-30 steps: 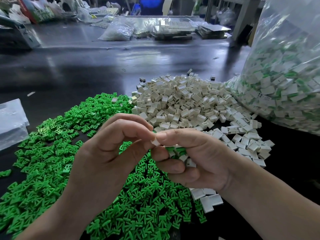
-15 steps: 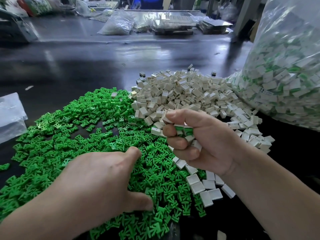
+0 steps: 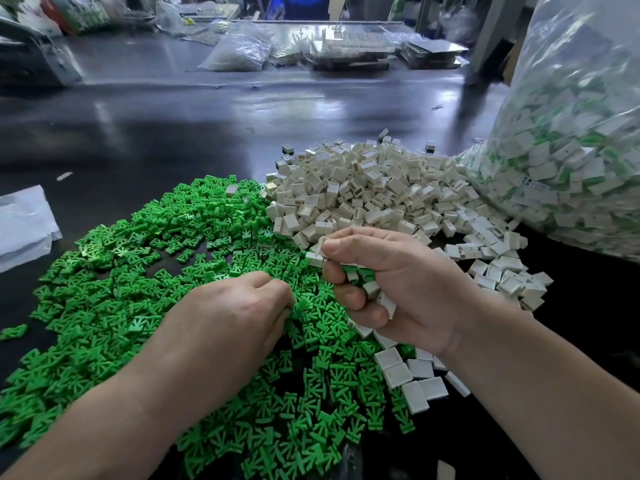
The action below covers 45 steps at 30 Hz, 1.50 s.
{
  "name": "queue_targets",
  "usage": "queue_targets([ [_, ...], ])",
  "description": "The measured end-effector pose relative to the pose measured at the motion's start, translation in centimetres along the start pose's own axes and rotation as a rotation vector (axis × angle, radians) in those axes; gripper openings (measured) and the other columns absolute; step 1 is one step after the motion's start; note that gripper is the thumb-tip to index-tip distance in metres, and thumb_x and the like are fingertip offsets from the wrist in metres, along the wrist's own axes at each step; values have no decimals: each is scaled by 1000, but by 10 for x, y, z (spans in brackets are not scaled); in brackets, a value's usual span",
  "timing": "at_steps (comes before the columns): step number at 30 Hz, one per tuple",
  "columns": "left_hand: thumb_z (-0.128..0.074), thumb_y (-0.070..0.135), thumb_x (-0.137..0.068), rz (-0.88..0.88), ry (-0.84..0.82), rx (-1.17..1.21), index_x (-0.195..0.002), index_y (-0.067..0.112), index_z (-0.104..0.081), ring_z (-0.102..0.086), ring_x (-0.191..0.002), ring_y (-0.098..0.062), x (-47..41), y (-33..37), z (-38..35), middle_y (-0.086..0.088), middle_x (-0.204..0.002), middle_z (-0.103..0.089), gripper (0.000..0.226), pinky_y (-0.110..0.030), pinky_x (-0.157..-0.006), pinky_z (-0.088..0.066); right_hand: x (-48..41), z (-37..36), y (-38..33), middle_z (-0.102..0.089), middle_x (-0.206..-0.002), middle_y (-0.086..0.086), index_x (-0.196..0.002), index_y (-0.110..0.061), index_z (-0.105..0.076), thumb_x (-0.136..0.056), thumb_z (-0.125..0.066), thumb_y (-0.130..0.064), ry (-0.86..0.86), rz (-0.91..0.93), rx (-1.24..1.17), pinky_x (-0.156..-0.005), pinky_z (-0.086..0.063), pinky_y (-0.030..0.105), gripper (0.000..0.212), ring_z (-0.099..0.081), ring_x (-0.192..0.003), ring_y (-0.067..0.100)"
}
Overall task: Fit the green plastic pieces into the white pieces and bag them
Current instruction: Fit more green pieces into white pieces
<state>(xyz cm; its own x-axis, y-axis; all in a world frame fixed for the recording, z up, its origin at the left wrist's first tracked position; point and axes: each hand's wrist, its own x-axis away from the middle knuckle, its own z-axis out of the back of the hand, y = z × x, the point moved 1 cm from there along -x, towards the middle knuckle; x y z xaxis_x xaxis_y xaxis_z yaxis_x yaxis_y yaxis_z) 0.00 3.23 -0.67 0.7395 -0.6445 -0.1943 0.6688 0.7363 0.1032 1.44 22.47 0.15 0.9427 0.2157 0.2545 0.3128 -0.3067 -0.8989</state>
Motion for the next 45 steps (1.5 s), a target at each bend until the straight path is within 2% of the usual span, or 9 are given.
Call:
queue_targets([
  [5,-47,43,-95,31,96,64,-101,30,-66,-60,-64,-10,0,-1,-2,16,-85,-63,24,-29,-53,-50,1,0,0,-58,-71,3,-85,-15,-61,-95,-63,-13,11,6,21,-34,-29,17,10,-46,-46,12],
  [9,-51,58,-86,-25,58,32,-115,31,-66,-56,-64,-11,-1,3,-6,14,-80,-55,42,-25,-52,-42,2,0,0,-58,-71,3,-88,-14,-60,-94,-64,-14,12,13,38,-34,-29,18,7,-46,-47,12],
  [15,-64,39,-86,-49,86,75,-100,25,-70,-58,-65,-15,-6,6,-6,11,-80,-59,21,-31,-54,-51,2,-1,0,-58,-69,3,-85,-15,-61,-94,-64,-13,24,8,48,-35,-28,17,10,-46,-46,12],
  [25,-69,30,-84,-22,144,114,-87,24,-62,-51,-64,-11,-6,6,-8,11,-82,-54,10,-24,-53,-41,1,0,1,-58,-70,2,-83,-16,-63,-93,-66,-14,32,-5,65,-35,-29,18,11,-47,-46,12],
  [28,-67,34,-83,197,208,462,-80,32,-60,-58,-65,-6,-5,3,-6,11,-78,-62,8,-16,-53,-47,2,0,1,-58,-70,3,-84,-16,-63,-93,-66,-14,35,-1,71,-35,-29,18,10,-47,-46,12],
  [31,-71,25,-84,344,217,989,-92,39,-66,-66,-63,-9,-6,-3,-4,5,-79,-69,18,-19,-55,-54,3,0,1,-58,-69,2,-84,-15,-65,-93,-67,-13,44,7,98,-34,-29,17,9,-47,-45,11],
  [33,-70,15,-86,365,237,1178,-101,37,-71,-68,-66,-15,-7,-6,-2,-2,-79,-69,26,-21,-56,-54,2,-2,2,-58,-67,1,-87,-16,-66,-92,-68,-15,50,11,145,-34,-30,17,6,-46,-45,11],
  [41,-80,35,-67,471,254,1531,-84,25,-74,-73,-82,-26,-11,-8,-5,-12,-91,-75,21,-26,-58,-56,3,-5,5,-59,-69,-2,-93,-14,-70,-96,-67,-23,23,47,287,-36,-34,18,10,-49,-48,11],
  [45,-81,37,-71,459,229,1540,-86,21,-72,-63,-67,-19,-9,-8,-7,-7,-75,-65,23,-25,-56,-52,6,-8,4,-58,-70,0,-84,-14,-64,-97,-65,-27,25,86,357,-35,-35,19,18,-48,-47,12],
])
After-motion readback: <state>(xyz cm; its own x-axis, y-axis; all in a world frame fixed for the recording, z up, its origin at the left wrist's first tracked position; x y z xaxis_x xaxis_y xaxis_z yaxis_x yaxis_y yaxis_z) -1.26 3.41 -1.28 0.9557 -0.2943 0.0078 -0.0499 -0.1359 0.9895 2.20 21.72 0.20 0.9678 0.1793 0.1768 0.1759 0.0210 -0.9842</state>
